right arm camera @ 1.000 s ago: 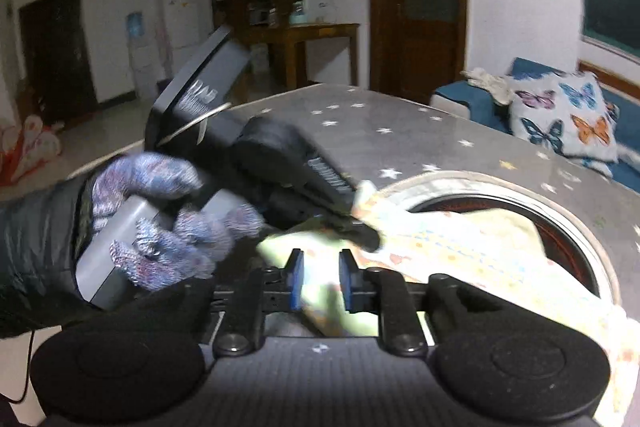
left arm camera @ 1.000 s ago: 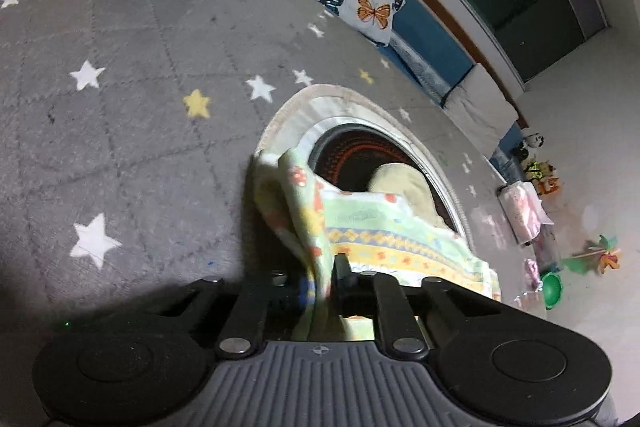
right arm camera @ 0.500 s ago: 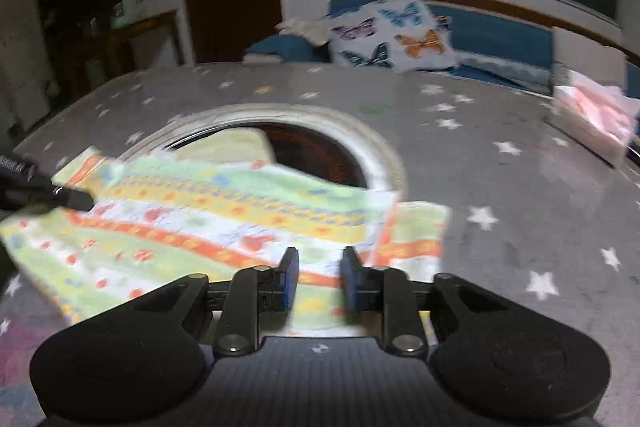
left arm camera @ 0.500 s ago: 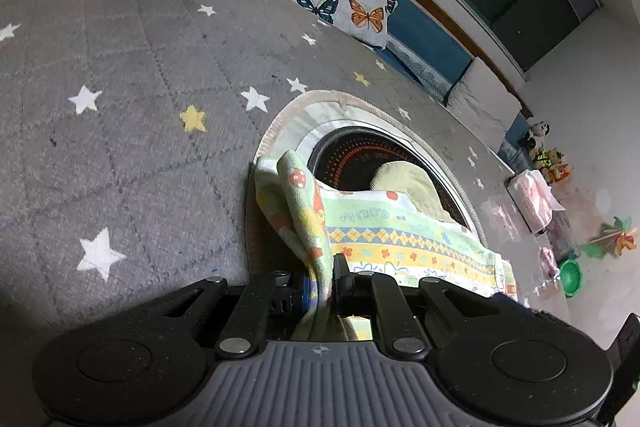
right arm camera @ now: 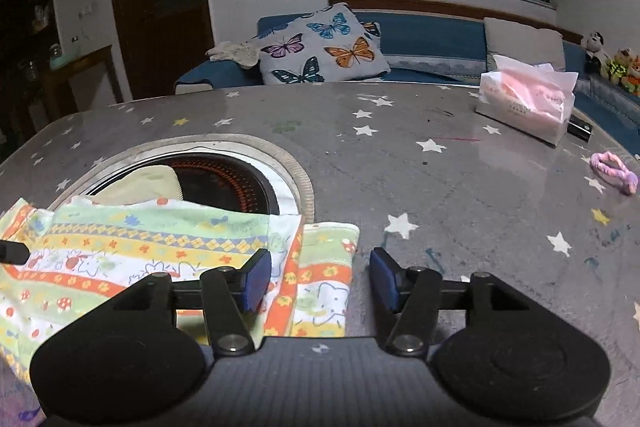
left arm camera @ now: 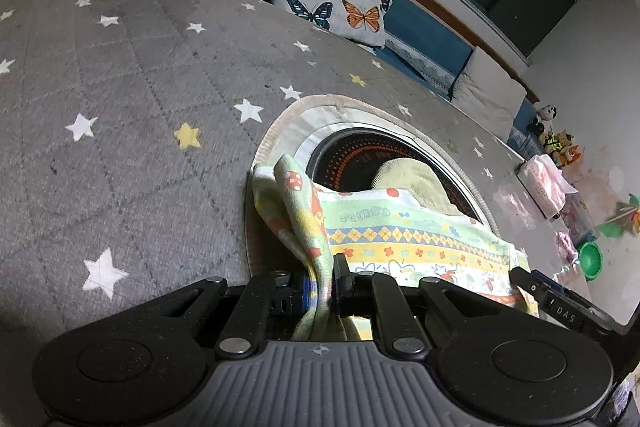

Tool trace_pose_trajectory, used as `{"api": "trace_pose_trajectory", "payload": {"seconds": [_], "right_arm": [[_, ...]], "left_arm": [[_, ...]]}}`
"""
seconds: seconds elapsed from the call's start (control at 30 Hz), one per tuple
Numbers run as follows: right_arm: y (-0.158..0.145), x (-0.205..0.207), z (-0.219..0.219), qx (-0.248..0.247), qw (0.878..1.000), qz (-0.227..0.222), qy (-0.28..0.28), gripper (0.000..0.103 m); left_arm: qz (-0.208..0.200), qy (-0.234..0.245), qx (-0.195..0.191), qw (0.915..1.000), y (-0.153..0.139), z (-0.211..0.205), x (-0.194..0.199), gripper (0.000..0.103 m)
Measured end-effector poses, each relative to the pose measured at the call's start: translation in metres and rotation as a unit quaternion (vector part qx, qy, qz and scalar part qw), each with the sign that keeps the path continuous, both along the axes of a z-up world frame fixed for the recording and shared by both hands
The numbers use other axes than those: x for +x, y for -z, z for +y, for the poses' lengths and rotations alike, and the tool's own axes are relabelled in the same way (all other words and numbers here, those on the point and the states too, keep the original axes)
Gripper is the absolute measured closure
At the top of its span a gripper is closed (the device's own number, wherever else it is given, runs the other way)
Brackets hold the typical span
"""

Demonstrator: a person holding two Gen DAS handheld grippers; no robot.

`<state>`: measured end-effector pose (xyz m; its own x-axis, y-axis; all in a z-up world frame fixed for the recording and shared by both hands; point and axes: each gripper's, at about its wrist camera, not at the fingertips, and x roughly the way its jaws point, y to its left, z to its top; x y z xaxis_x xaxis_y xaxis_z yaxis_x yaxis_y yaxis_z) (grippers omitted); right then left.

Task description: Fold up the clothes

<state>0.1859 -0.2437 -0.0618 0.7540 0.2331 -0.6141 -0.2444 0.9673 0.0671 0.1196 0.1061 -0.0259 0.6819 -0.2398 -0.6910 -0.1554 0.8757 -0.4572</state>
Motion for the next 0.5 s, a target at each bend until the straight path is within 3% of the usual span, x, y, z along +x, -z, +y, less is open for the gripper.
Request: {"api": "trace_pose_trajectory", "payload": {"seconds": [0.07, 0.13, 0.27, 0.5], "right_arm": [[-0.001, -0.001, 0.003, 0.005, 1.0, 0.002, -0.009, 0.065], [-0.002, -0.002, 0.006, 0.012, 1.0, 0.007, -0.019, 0.091], [-0.012, -0.008, 0.005, 0.022, 0.999, -0.005, -0.025, 0.096], [-0.044, -0.032, -0.034, 0.032, 0.998, -0.046, -0.005, 0.096]], "left_arm": [[-0.001, 0.001, 0.008, 1.0, -0.001, -0.002, 0.0, 0.091], [-0.003, 0.003, 0.015, 0.9999, -0.003, -0.004, 0.0, 0.091], [-0.017, 0.011, 0.03, 0.9993, -0.017, -0.012, 0.0, 0.092], [-0.059, 0.058, 0.045, 0.9955, -0.05, -0.055, 0.009, 0.093]]}}
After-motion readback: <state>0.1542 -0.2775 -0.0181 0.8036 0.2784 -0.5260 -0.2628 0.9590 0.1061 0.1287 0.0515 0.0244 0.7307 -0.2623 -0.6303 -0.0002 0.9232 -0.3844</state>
